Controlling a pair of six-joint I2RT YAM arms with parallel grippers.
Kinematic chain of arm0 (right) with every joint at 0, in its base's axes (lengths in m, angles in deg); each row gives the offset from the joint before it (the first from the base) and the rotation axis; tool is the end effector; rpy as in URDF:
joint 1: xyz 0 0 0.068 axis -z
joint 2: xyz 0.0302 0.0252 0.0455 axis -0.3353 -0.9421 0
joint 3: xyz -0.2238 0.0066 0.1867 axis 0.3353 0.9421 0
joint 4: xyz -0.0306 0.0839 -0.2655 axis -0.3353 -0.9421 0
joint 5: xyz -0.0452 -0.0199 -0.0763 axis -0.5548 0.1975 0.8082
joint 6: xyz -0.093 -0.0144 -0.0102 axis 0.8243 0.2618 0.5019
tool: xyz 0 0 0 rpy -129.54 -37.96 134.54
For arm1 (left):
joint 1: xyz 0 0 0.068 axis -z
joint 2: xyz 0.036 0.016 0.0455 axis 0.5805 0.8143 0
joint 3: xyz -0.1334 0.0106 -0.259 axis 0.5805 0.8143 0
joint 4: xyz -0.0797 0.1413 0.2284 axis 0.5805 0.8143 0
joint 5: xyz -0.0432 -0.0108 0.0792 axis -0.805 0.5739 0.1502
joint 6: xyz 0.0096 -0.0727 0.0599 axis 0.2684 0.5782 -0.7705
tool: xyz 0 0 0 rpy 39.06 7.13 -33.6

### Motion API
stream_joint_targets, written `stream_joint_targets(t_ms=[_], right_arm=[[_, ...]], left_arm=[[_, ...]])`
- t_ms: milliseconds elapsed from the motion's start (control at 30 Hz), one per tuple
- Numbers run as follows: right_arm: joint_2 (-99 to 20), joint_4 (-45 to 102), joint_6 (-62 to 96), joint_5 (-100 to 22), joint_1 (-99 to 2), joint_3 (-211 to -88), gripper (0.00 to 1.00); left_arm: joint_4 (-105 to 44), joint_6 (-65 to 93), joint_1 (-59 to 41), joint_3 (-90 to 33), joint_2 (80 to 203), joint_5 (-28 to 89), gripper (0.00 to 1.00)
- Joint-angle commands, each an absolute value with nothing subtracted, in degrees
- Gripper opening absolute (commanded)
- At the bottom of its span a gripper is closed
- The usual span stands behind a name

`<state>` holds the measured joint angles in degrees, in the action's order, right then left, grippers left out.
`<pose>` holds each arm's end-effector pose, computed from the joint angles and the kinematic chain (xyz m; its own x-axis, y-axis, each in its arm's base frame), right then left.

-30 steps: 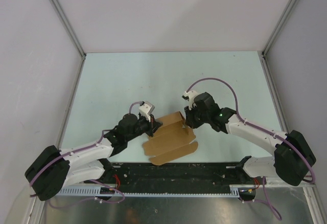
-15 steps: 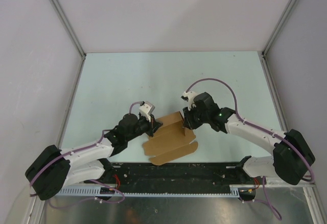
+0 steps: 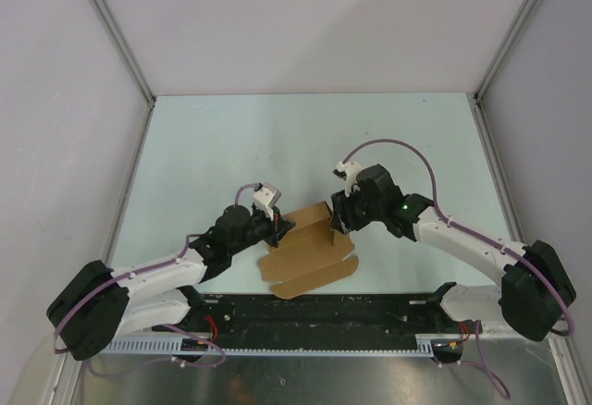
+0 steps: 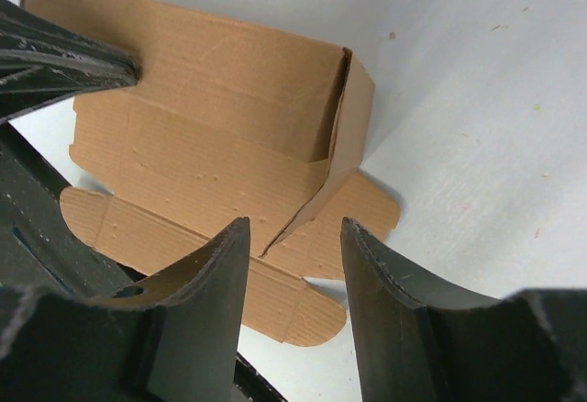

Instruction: Fold the paper box

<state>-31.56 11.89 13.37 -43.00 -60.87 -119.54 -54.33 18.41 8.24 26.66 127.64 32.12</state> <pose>0.2240 0.2192 0.2081 -0.6504 -0.3348 -0.6818 -0.6468 0.7147 0.2661 0.1862 -0.1918 0.1698 -0.4330 0.0351 -0.9007 0.6729 0.6775 -0.2971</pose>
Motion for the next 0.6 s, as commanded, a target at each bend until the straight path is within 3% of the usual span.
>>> stream_joint_targets(t_ms=[0, 400, 567], right_arm=[[-27.5, 12.4, 13.5, -44.0, -59.1, -120.8, 0.5], [-26.5, 6.0, 14.5, -32.4, -54.3, -120.8, 0.5], [-28.0, 8.7, 15.0, -34.2, -55.6, -118.4, 0.52]], left_arm=[[-53.9, 17.8, 8.5, 25.5, 128.5, 31.8, 0.0], [-53.8, 17.9, 8.6, 25.2, 128.0, 31.9, 0.0], [-53.7, 17.8, 8.6, 25.3, 127.7, 31.9, 0.0]])
